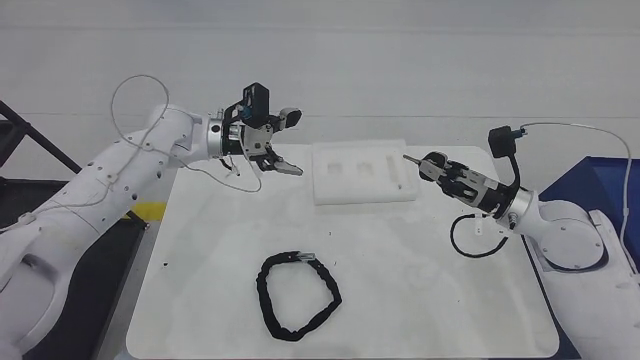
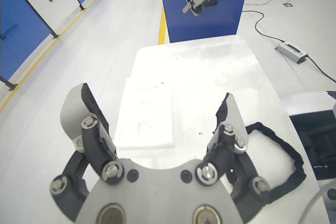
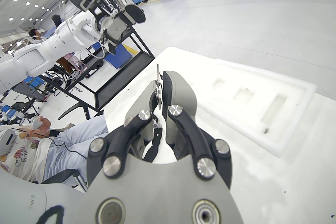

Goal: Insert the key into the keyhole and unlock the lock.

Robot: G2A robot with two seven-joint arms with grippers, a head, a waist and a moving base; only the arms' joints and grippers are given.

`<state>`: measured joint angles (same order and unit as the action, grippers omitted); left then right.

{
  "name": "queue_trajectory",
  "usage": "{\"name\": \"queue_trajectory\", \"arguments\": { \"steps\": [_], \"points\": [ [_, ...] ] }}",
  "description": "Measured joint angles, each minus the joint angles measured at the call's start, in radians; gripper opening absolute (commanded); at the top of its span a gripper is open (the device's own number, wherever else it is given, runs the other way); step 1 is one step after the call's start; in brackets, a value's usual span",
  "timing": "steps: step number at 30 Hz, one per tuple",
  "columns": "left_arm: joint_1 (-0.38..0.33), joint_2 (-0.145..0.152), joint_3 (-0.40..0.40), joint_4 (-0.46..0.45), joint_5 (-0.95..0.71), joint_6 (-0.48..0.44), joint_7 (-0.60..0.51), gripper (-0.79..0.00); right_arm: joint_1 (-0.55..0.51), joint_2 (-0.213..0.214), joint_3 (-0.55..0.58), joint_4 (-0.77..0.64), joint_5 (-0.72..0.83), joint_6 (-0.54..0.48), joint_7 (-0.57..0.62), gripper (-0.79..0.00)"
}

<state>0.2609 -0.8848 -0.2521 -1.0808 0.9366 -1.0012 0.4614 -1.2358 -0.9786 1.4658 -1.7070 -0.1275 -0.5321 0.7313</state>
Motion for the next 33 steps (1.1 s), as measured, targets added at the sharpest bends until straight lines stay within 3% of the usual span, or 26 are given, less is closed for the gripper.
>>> {"name": "queue_trajectory", "arguments": {
  "steps": [6,10,15,22,27,33],
  "points": [
    [0.071,-0.016,0.005,0.005,0.132,-0.012,0.081,0.000,0.000,0.000,0.000,0.000,0.000,0.000,0.000,-0.785],
    [0.084,-0.027,0.076,-0.002,0.291,-0.011,0.203,0.000,0.000,0.000,0.000,0.000,0.000,0.000,0.000,-0.785],
    [0.120,-0.044,0.082,0.046,0.460,-0.011,0.345,0.000,0.000,0.000,0.000,0.000,0.000,0.000,0.000,-0.785],
    [0.196,-0.080,0.082,0.112,0.665,-0.011,0.346,0.000,0.000,0.000,0.000,0.000,0.000,0.000,0.000,-0.785],
    [0.220,-0.113,0.082,0.169,0.674,-0.011,0.347,0.000,0.000,0.000,0.000,0.000,0.000,0.000,0.000,-0.785],
    [0.220,-0.114,0.082,0.168,0.671,-0.011,0.347,0.000,0.000,0.000,0.000,0.000,0.000,0.000,0.000,-0.785]
  ]
}}
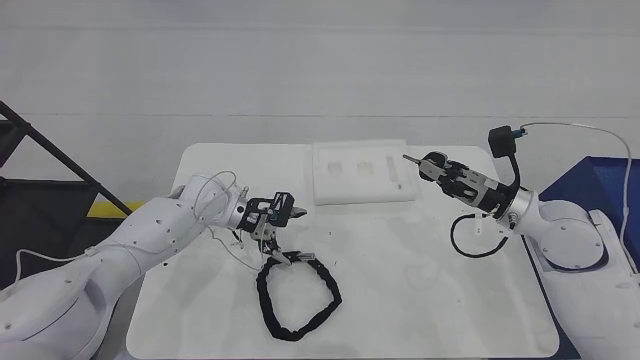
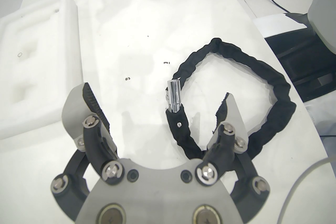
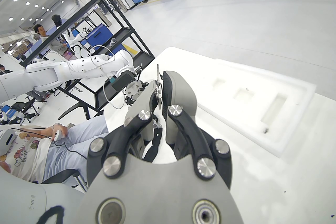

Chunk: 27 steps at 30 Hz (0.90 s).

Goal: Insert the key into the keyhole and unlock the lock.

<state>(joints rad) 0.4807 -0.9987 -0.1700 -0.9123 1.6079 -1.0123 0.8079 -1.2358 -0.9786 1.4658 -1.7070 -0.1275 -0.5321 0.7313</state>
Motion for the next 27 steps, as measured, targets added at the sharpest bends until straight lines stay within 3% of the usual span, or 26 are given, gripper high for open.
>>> {"name": "queue_trajectory", "arguments": {
  "steps": [13,20,27],
  "points": [
    [0.001,0.000,0.000,0.000,0.000,0.001,-0.001,0.000,0.000,0.000,0.000,0.000,0.000,0.000,0.000,-0.785],
    [0.061,-0.002,-0.022,0.017,-0.069,0.002,-0.060,0.000,0.000,0.000,0.000,0.000,0.000,0.000,0.000,-0.785],
    [0.109,-0.028,-0.016,0.045,-0.055,0.032,-0.060,0.000,0.000,0.000,0.000,0.000,0.000,0.000,0.000,-0.785]
  ]
}}
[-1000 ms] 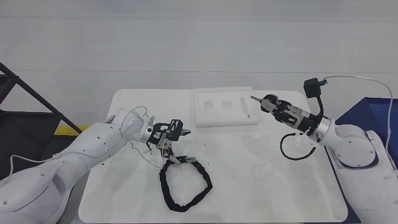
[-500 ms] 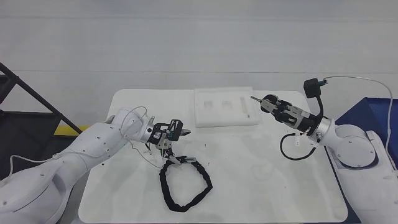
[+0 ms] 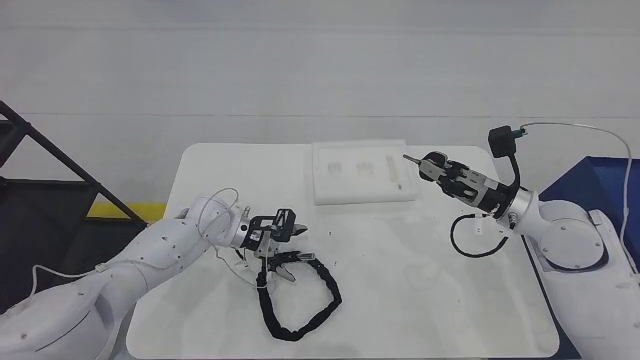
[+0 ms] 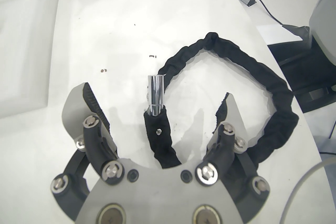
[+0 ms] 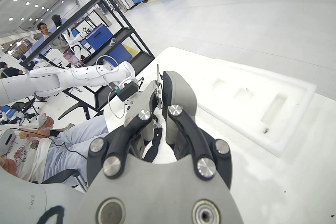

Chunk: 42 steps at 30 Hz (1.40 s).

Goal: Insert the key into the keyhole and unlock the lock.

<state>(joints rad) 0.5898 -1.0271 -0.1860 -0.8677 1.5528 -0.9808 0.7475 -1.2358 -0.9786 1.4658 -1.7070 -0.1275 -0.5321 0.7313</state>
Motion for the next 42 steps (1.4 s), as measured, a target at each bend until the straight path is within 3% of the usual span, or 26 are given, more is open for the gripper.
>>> {"name": "queue_trajectory", "arguments": {
  "steps": [7,14,15,16,17,18,19,33,42],
  "points": [
    [0.006,-0.043,0.012,0.061,0.050,0.016,0.049,0.000,0.000,0.000,0.000,0.000,0.000,0.000,0.000,-0.785],
    [0.018,-0.067,0.016,0.112,0.158,0.049,0.141,0.000,0.000,0.000,0.000,0.000,0.000,0.000,0.000,-0.785],
    [0.019,-0.069,0.016,0.117,0.168,0.054,0.147,-0.077,0.000,0.000,0.000,0.000,0.000,0.000,0.000,-0.785],
    [0.019,-0.073,0.016,0.122,0.179,0.060,0.153,-0.413,0.000,0.000,0.000,0.000,0.000,0.000,0.000,-0.785],
    [0.019,-0.075,0.016,0.124,0.187,0.064,0.156,-0.520,0.000,0.000,0.000,0.000,0.000,0.000,0.000,-0.785],
    [0.018,-0.077,0.016,0.127,0.196,0.067,0.159,-0.745,0.000,0.000,0.000,0.000,0.000,0.000,0.000,-0.785],
    [0.018,-0.079,0.016,0.130,0.206,0.070,0.162,-0.785,0.000,0.000,0.000,0.000,0.000,0.000,0.000,-0.785],
    [0.011,-0.090,0.016,0.148,0.209,0.113,0.205,-0.785,0.000,0.000,0.000,0.000,0.000,0.000,0.000,-0.785],
    [0.004,-0.068,0.016,0.103,0.152,0.151,0.243,-0.785,0.000,0.000,0.000,0.000,0.000,0.000,0.000,-0.785]
  ]
}}
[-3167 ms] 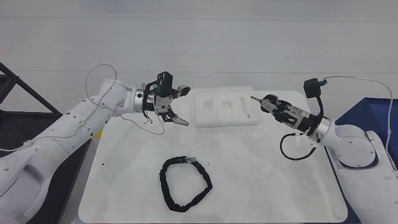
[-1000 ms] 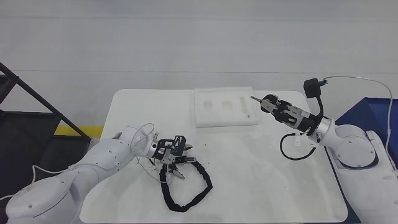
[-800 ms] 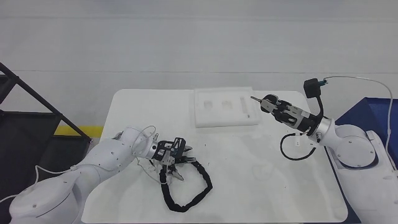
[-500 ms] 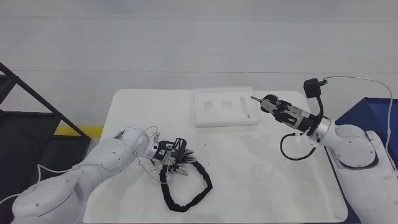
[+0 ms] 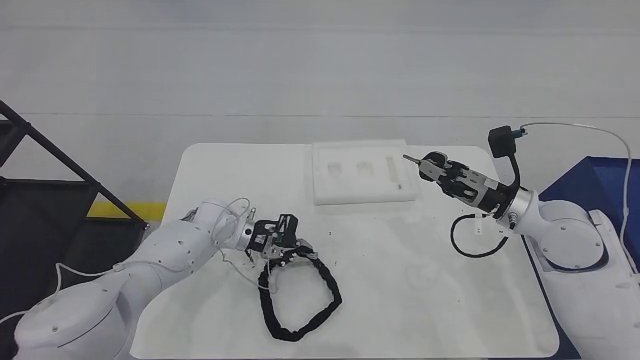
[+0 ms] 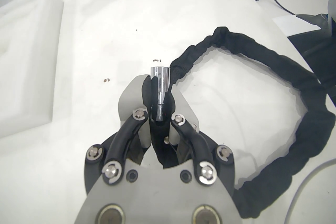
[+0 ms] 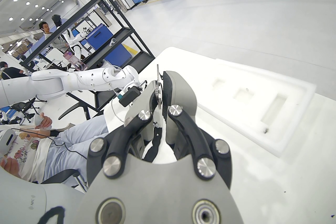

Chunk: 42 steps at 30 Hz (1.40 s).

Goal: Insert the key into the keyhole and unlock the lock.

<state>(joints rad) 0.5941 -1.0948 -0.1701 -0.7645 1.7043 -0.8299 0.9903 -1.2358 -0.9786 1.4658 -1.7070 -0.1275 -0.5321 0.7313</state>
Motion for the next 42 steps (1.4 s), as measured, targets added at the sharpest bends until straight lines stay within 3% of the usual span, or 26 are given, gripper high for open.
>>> {"name": "queue_trajectory", "arguments": {
  "steps": [6,14,22,31,42],
  "points": [
    [-0.019,0.054,-0.001,-0.112,-0.077,0.029,0.029,-0.785,0.000,0.000,0.000,0.000,0.000,0.000,0.000,-0.785],
    [-0.058,0.151,-0.016,-0.299,-0.158,0.081,0.081,-0.785,-0.004,0.000,-0.006,-0.005,-0.011,0.014,0.006,-0.785],
    [-0.102,0.215,-0.043,-0.451,-0.186,0.097,0.097,-0.785,0.017,0.010,-0.028,-0.030,0.087,0.150,0.207,-0.785],
    [-0.150,0.213,-0.074,-0.513,-0.154,0.104,0.101,-0.785,0.003,0.025,-0.015,-0.144,0.256,0.205,0.420,-0.785],
    [-0.152,0.162,-0.119,-0.524,-0.133,0.196,0.031,-0.785,-0.021,0.031,0.016,-0.173,0.291,0.192,0.411,-0.785]
  ]
}}
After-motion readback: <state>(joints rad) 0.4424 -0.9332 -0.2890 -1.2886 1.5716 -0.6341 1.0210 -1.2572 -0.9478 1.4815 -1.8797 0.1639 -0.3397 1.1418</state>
